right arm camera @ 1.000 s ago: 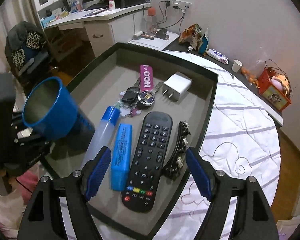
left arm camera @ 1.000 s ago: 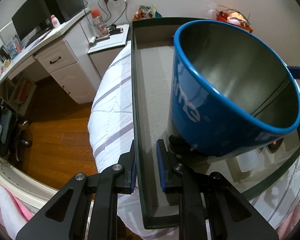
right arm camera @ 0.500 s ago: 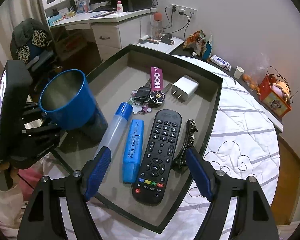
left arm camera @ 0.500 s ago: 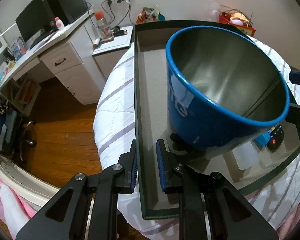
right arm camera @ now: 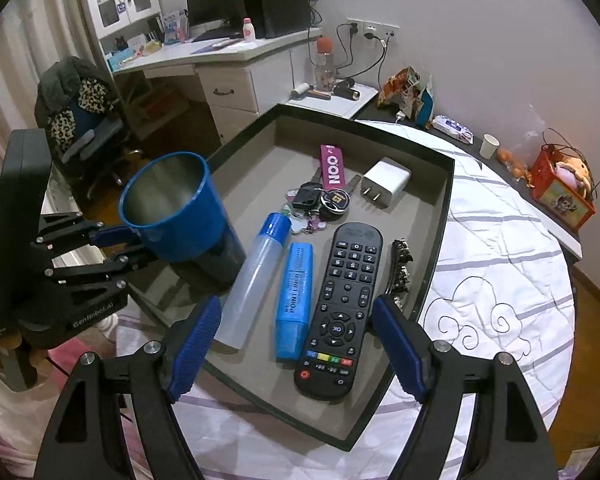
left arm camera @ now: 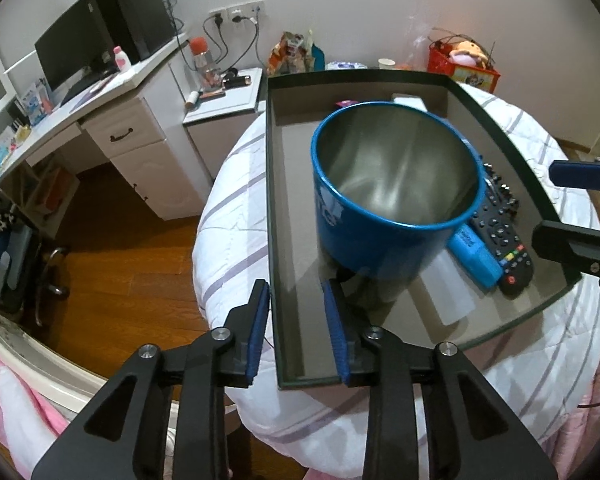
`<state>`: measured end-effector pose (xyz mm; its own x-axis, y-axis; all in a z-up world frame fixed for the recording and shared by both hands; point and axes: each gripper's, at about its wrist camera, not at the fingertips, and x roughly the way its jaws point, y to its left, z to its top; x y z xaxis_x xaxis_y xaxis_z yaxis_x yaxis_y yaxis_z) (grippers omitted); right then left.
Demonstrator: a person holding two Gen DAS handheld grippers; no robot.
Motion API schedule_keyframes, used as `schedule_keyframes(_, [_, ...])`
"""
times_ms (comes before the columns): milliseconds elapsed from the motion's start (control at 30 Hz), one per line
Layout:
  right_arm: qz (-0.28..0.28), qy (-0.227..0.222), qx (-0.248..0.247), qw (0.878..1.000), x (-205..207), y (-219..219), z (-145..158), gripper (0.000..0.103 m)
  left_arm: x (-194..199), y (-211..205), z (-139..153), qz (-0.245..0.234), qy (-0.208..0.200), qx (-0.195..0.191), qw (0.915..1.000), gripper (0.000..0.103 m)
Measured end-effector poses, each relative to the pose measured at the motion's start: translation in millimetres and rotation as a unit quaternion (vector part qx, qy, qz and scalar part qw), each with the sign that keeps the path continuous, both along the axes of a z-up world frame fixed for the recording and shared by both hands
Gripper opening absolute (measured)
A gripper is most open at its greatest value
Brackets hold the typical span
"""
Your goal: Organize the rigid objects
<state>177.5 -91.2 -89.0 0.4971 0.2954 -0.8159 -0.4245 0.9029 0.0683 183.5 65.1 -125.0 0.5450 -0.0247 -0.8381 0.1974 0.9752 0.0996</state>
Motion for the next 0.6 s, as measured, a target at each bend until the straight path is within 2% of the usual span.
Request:
schedule_keyframes(233, [-0.005, -0.008, 0.023, 1.000, -8, -2, 5, 0.083, -14, -2, 12, -0.002, -0.017, -0.004, 0.9998, 0.055])
schedule_keyframes(400, [-0.007, -0.014, 0.031, 0.999, -15, -4, 7, 0.086, -26, -1, 23, 0.000, -0.034, -0.007, 0.9994, 0.075])
schedule_keyframes(433, [-0.007, -0.015, 0.034, 0.999, -15, -5, 8, 0.089, -29, -1, 26, 0.000, -0.038, -0.007, 0.9993, 0.076])
schedule_keyframes(500, [-0.010, -0.014, 0.041, 0.999, -16, -6, 8, 0.103, -34, -1, 29, -0.001, -0.043, -0.008, 0.9990, 0.080])
schedule_keyframes(533, [-0.008, -0.017, 0.042, 0.999, -17, -6, 9, 0.103, -37, -1, 31, -0.002, -0.046, -0.010, 0.9989, 0.081])
schedule_keyframes(600, [-0.007, -0.024, 0.042, 0.999, -20, -7, 11, 0.103, -41, -3, 34, -0.004, -0.052, -0.014, 0.9985, 0.090])
